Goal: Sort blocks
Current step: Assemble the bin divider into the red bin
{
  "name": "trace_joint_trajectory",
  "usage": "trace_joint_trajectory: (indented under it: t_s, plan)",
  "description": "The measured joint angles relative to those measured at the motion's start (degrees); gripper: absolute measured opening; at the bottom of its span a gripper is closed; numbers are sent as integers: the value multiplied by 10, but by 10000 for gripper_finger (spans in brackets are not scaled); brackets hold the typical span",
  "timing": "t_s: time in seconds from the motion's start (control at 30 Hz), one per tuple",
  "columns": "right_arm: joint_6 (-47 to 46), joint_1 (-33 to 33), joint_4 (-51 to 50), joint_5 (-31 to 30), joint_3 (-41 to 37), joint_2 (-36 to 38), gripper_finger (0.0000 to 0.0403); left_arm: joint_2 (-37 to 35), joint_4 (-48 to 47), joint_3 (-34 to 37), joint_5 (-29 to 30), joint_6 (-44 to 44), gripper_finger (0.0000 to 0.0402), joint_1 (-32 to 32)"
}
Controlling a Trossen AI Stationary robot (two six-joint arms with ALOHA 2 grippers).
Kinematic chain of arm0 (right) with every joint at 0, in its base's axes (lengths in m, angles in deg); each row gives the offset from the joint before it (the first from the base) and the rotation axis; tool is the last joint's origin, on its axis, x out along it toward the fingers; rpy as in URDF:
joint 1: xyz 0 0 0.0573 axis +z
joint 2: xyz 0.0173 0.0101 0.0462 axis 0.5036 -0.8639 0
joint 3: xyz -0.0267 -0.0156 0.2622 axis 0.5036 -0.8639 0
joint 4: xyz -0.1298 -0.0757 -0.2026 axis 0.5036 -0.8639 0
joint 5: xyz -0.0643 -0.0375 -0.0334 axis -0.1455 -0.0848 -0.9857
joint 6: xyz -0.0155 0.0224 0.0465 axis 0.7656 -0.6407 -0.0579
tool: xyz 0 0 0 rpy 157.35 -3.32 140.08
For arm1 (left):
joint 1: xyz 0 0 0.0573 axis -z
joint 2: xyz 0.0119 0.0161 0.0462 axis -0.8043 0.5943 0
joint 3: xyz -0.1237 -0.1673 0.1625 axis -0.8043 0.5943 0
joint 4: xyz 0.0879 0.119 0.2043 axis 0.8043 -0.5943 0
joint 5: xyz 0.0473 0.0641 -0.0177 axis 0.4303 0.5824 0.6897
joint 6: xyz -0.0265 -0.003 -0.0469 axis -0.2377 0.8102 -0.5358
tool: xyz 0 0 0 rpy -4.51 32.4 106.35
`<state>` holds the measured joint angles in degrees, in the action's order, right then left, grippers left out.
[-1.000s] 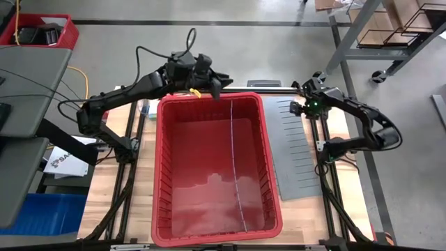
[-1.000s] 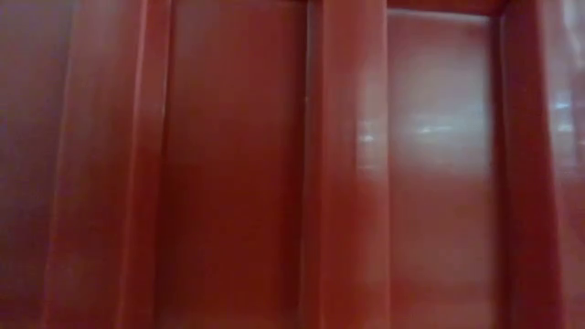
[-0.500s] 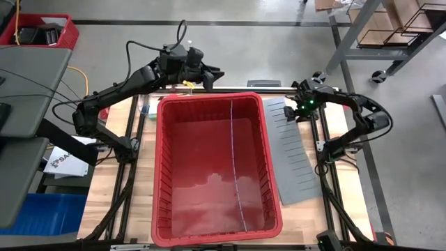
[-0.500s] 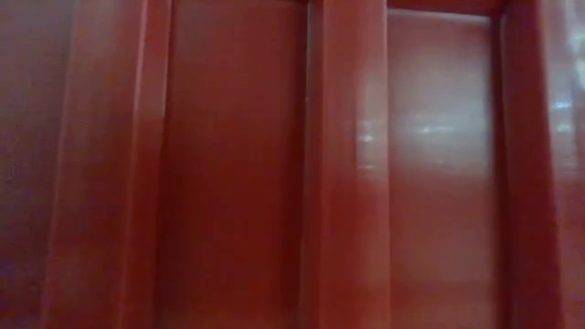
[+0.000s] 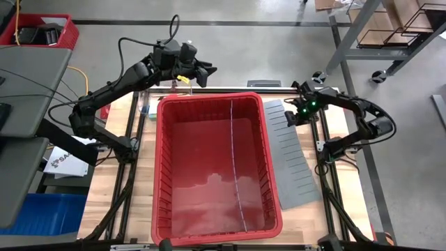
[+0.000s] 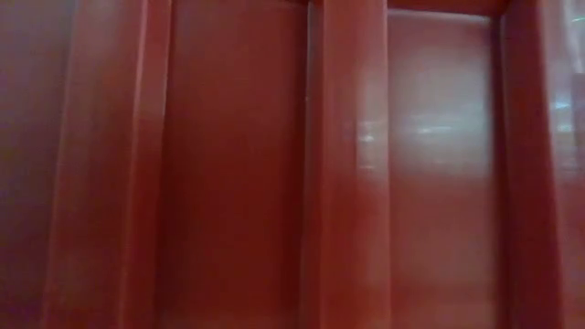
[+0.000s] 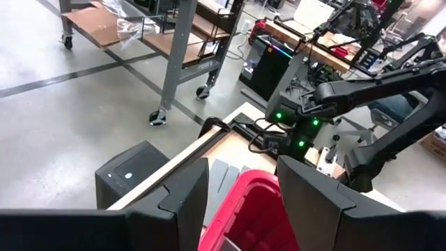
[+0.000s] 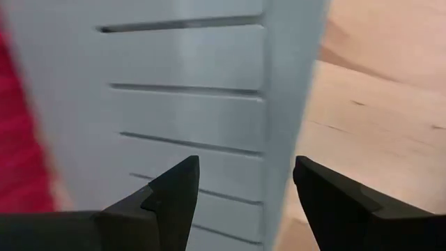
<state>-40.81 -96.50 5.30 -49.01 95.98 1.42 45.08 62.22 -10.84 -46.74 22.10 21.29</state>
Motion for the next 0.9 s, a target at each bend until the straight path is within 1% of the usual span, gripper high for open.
trace_joint_trajectory:
  t_s: [0.17,0.27,0.5,0.57,0.67,0.77,0.83,0.9]
  plan:
    - [-2,23,23,1,-2,0,226,0,-1,0,-5,2,168,0]
    - [-19,38,45,3,-2,0,226,0,-2,0,-10,-1,168,0]
    - [-17,62,60,-17,-18,0,226,0,-2,0,-10,2,168,1]
    - [-44,70,70,-17,-24,1,226,0,-14,0,-10,15,168,1]
    - [-64,85,90,-7,-31,1,226,-1,-76,4,-7,22,168,4]
    - [-61,96,95,-4,-31,1,226,-6,-181,5,-4,19,168,10]
    - [-59,99,96,-4,-31,1,226,-24,-261,5,17,-5,166,13]
    - [-60,99,97,-4,-31,1,226,-51,-342,5,61,-30,159,16]
